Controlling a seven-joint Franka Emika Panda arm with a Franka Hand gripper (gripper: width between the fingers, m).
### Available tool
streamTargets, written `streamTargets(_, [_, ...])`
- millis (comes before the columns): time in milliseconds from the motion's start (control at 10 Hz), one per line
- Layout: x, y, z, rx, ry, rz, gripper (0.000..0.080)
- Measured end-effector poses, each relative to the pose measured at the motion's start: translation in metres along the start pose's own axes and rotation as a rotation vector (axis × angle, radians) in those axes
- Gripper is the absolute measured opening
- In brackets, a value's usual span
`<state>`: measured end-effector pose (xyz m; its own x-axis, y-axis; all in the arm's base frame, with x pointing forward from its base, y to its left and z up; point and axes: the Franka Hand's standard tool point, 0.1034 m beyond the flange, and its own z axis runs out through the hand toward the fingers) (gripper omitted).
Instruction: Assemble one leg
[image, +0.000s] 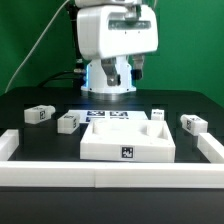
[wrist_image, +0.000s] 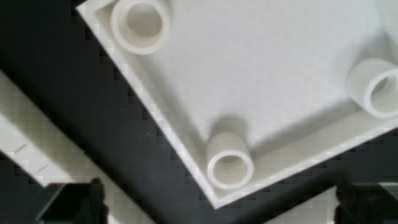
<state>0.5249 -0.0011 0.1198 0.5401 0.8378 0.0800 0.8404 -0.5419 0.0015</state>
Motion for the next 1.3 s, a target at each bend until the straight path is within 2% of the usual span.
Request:
streamTargets(200, [-0.001, -0.012, 0.022, 0.015, -0.064, -0.116, 0.0650])
streamTargets(300, [-0.004, -0.021, 0.032, 0.032, -0.083, -0.141, 0.0650])
streamTargets(400, [-0.003, -0.016, 0.029, 0.024, -0.079, -0.136, 0.0650])
streamTargets(700, [-0.004, -0.016, 0.030, 0.025, -0.080, -0.140, 0.0650])
streamTargets(800, [-0.005, -0.015, 0.031, 0.007, -0.068, -0.219, 0.0650])
streamTargets(900, [-0.005, -0.023, 0.038, -0.034, -0.042, -0.258, 0.0650])
streamTargets(1000, [-0.006, -0.035, 0.045, -0.031, -0.039, -0.273, 0.0650])
streamTargets(1200, [0.003, -0.047, 0.054, -0.037, -0.048, -0.342, 0.0650])
streamTargets(1300, [0.003, -0.052, 0.057, -0.029, -0.051, -0.328, 0.0650])
